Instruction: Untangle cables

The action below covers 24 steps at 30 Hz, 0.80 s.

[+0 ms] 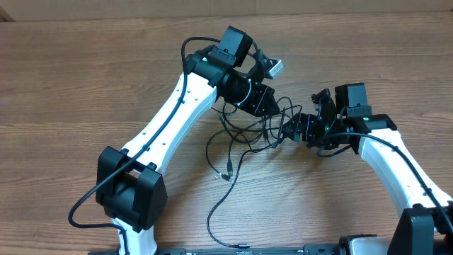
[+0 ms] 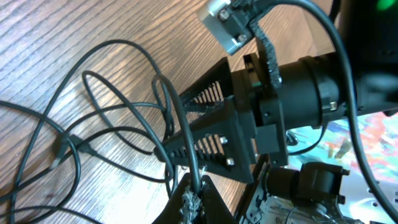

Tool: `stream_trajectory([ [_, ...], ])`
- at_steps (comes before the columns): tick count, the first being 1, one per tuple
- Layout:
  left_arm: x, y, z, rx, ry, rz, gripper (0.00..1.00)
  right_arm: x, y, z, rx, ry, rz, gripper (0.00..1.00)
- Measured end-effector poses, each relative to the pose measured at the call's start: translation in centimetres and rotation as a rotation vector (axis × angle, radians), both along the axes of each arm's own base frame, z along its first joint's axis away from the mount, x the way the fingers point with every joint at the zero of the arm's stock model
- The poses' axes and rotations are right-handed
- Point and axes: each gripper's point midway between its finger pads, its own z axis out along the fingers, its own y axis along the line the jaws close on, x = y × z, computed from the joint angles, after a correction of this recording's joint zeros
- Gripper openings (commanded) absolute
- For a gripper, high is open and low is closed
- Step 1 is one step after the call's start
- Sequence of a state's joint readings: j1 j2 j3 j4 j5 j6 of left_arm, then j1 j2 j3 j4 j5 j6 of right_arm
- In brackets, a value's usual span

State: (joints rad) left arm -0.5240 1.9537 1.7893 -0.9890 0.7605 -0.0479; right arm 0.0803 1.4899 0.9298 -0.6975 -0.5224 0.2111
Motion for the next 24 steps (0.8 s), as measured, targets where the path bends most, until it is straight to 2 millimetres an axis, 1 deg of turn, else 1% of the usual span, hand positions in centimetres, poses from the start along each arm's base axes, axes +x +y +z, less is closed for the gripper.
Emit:
stream_trajectory([
  [1,0.0,0.1,-0.1,0.005,0.001,0.002,0.04,0.0,0.2,0.1,0.009,-0.008,0.012,0.62],
  [2,0.0,0.1,-0.1,0.01,0.002,0.003,0.04,0.0,0.4,0.3,0.021,-0.015,0.023,0.46],
  [3,0.0,0.2,-0.2,0.013,0.0,0.003,0.04,0.1,0.7,0.5,0.039,-0.029,0.043,0.25],
  [4,0.0,0.2,-0.2,0.015,-0.002,0.004,0.04,0.1,1.0,0.8,0.056,-0.038,0.058,0.14],
  [5,0.0,0.2,-0.2,0.017,-0.003,0.005,0.04,0.1,1.2,0.9,0.067,-0.044,0.067,0.12],
  [6,0.0,0.2,-0.2,0.018,-0.003,0.006,0.04,0.0,1.4,1.0,0.077,-0.048,0.076,0.17],
  [7,0.0,0.2,-0.3,0.018,-0.002,0.006,0.04,0.0,1.5,1.2,0.087,-0.048,0.082,0.24],
  [8,0.0,0.2,-0.3,0.019,-0.002,0.006,0.04,0.0,1.6,1.2,0.091,-0.05,0.086,0.26],
  [11,0.1,0.3,-0.3,0.022,-0.003,0.007,0.04,-0.1,1.7,1.3,0.097,-0.058,0.099,0.26],
  [15,0.1,0.3,-0.4,0.025,-0.004,0.009,0.04,0.1,1.4,1.1,0.073,-0.061,0.093,0.26],
  [20,0.1,0.4,-0.5,0.035,-0.002,0.011,0.04,0.3,0.6,0.6,0.022,-0.058,0.065,0.2],
  [22,0.1,0.5,-0.6,0.041,-0.002,0.013,0.04,0.4,0.4,0.5,0.012,-0.06,0.059,0.16],
  [24,0.1,0.6,-0.6,0.047,-0.001,0.015,0.04,0.6,0.3,0.4,0.004,-0.062,0.052,0.13],
])
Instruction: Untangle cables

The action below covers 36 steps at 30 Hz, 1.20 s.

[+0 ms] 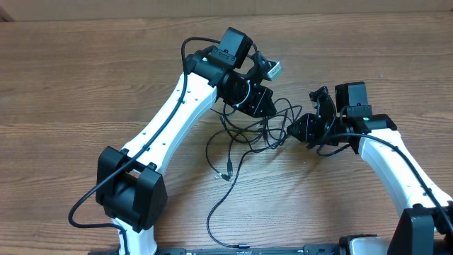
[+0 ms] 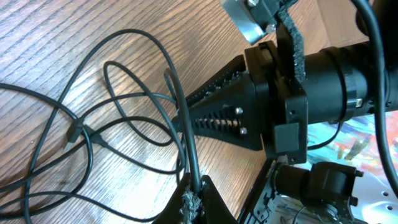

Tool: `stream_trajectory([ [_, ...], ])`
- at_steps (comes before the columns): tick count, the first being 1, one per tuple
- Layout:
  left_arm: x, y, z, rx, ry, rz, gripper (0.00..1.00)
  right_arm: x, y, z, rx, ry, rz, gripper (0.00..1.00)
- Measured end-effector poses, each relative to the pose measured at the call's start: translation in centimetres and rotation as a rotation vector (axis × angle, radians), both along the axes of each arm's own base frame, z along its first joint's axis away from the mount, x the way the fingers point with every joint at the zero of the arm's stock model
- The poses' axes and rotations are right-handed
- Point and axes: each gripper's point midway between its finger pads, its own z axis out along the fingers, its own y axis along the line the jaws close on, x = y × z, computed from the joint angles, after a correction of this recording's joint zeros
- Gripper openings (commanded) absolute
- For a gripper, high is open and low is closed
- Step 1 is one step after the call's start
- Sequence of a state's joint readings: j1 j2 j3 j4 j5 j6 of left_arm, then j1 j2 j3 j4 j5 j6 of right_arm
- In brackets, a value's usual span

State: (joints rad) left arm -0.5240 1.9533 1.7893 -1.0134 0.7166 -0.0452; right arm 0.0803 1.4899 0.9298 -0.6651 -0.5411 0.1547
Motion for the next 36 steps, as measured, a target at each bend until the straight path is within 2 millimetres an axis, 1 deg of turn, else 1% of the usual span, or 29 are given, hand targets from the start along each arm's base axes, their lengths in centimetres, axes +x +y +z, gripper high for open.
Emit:
stream_trajectory([
  [5,0.0,0.2,-0.2,0.013,0.0,0.005,0.04,0.1,-0.2,-0.1,-0.014,0.0,-0.006,0.09],
  [8,0.4,0.6,-0.6,0.049,-0.011,0.025,0.04,0.0,-0.3,-0.2,-0.016,0.002,-0.008,0.09],
  [9,0.5,0.8,-0.8,0.066,-0.015,0.034,0.04,0.0,-0.3,-0.2,-0.016,0.004,-0.008,0.1],
  [12,1.0,1.8,-1.7,0.14,-0.012,0.089,0.04,-0.1,-0.2,-0.2,-0.014,0.008,-0.005,0.18],
  [20,1.4,2.6,-2.3,0.191,-0.017,0.129,0.04,-0.2,-0.2,-0.2,-0.012,0.012,-0.005,0.18],
  [24,1.3,3.0,-2.5,0.217,-0.007,0.14,0.04,-0.3,-0.1,-0.2,-0.008,0.017,-0.004,0.15],
  [27,1.3,3.5,-2.8,0.245,-0.008,0.149,0.04,-0.6,0.3,0.0,0.02,0.026,0.008,0.13],
  [30,1.4,3.7,-3.0,0.258,-0.012,0.154,0.04,-0.7,0.7,0.2,0.045,0.03,0.018,0.09],
  [32,1.4,3.8,-3.0,0.264,-0.015,0.159,0.04,-0.9,0.8,0.3,0.054,0.035,0.021,0.04],
  [36,1.5,3.9,-3.1,0.272,-0.019,0.162,0.04,-1.2,0.9,0.3,0.065,0.048,0.026,0.04],
])
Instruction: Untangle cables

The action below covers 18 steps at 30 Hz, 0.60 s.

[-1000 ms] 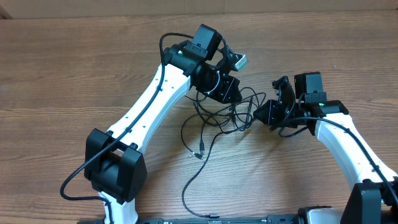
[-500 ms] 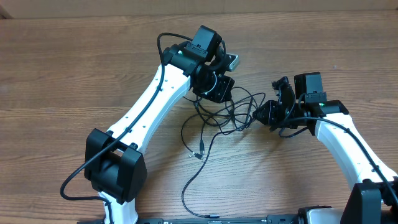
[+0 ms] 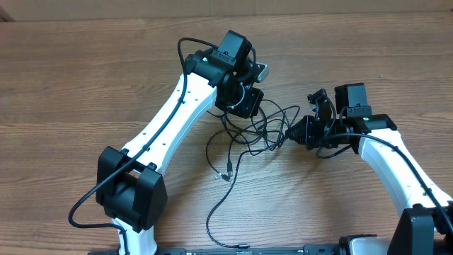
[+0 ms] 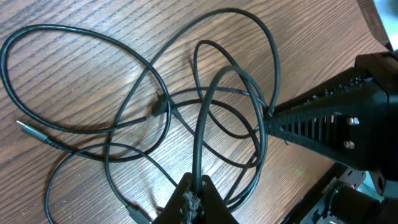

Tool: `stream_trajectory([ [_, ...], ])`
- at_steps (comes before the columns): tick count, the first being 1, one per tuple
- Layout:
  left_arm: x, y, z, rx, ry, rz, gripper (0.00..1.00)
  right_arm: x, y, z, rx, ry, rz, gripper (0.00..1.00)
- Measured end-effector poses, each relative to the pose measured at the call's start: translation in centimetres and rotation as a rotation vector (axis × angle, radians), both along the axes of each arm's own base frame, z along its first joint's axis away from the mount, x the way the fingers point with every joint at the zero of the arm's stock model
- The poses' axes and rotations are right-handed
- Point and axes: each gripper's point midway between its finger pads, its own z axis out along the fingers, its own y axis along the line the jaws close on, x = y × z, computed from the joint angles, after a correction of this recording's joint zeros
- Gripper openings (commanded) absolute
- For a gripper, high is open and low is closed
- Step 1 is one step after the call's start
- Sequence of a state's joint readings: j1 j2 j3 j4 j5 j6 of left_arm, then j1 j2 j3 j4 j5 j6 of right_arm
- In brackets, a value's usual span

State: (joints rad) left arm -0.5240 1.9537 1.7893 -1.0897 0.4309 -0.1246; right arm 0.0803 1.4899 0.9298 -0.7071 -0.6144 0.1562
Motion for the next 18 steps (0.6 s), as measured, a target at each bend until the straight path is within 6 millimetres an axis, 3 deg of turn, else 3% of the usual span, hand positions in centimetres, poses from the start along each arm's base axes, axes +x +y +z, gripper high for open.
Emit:
stream_trajectory([
  [7,0.0,0.1,0.0,0.003,0.001,0.001,0.04,-1.8,0.2,-0.4,0.003,0.079,0.016,0.04],
  [18,0.0,0.1,0.0,0.004,0.001,0.001,0.04,-6.3,0.0,-1.4,-0.044,0.265,0.058,0.04],
])
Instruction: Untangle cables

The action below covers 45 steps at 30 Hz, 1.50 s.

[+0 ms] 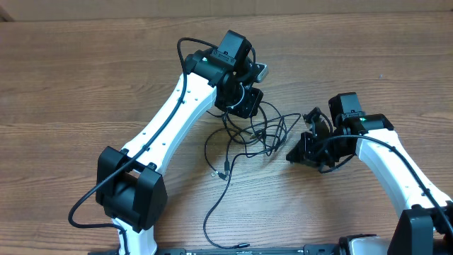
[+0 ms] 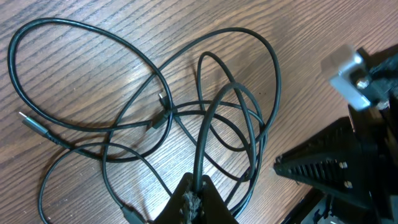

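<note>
Thin black cables (image 1: 262,127) lie tangled in overlapping loops (image 2: 205,112) on the wooden table. One free plug end (image 1: 222,172) points left (image 2: 28,121), and an in-line plug (image 2: 158,118) sits mid-tangle. My left gripper (image 1: 248,106) hovers over the tangle's back edge, shut on one cable strand that rises out of its jaws (image 2: 198,182). My right gripper (image 1: 290,156) is at the tangle's right front. Its fingers meet in a point (image 2: 278,163), just apart from the nearest loop.
One long cable tail (image 1: 212,219) trails from the tangle toward the front edge of the table (image 1: 85,85). The white left arm (image 1: 170,120) crosses the table's middle diagonally. The right arm (image 1: 396,163) comes in from the front right.
My right gripper's tip was against the tangle's right loops; now it sits lower and nearer the front, off the cables. The left gripper still pinches its strand in the same place.
At first both grippers were close together at the tangle, the right tip among the loops beside the left jaws. Later the left gripper stood farther back-left with its strand, and the loops lay more spread out. Now the right gripper is off the cables.
</note>
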Tool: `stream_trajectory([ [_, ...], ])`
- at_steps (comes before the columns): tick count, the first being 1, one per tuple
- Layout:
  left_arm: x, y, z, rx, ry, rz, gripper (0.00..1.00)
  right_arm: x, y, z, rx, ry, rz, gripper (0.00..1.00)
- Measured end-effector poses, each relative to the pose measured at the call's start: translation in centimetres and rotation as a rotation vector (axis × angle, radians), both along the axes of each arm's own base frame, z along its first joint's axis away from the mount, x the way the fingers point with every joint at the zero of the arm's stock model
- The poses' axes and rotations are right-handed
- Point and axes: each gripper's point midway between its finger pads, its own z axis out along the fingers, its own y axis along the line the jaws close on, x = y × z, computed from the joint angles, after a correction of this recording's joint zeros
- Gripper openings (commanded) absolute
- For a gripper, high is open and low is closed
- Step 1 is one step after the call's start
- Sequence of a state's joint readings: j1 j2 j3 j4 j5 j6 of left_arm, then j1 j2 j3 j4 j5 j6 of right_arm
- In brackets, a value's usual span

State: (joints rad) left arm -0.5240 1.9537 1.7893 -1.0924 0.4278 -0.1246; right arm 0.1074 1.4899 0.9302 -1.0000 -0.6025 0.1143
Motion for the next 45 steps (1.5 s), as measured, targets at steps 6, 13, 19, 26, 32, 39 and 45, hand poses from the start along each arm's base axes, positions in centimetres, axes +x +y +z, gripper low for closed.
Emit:
stream_trajectory([
  [6,0.0,0.0,0.0,0.002,-0.002,0.001,0.04,-0.3,-0.3,-0.2,-0.024,0.011,0.003,0.24],
  [13,0.0,0.0,0.0,0.003,-0.001,0.001,0.04,3.1,-0.1,0.1,-0.012,-0.148,0.002,0.28],
  [19,0.0,0.0,0.0,0.003,-0.001,0.001,0.04,5.3,0.2,0.8,0.005,-0.227,-0.038,0.28],
  [26,0.0,0.0,0.0,0.003,-0.002,0.001,0.04,5.4,0.2,0.8,0.007,-0.218,-0.057,0.28],
  [32,0.0,0.0,0.0,0.003,-0.001,0.001,0.04,5.2,-0.4,0.3,-0.031,-0.199,-0.075,0.27],
  [39,0.1,-0.2,0.1,-0.002,-0.008,-0.003,0.05,6.4,-1.8,-0.3,-0.122,-0.217,-0.144,0.27],
  [45,-0.6,-1.8,0.2,-0.009,-0.035,-0.042,0.05,5.8,-2.4,-1.5,-0.154,-0.184,-0.174,0.27],
])
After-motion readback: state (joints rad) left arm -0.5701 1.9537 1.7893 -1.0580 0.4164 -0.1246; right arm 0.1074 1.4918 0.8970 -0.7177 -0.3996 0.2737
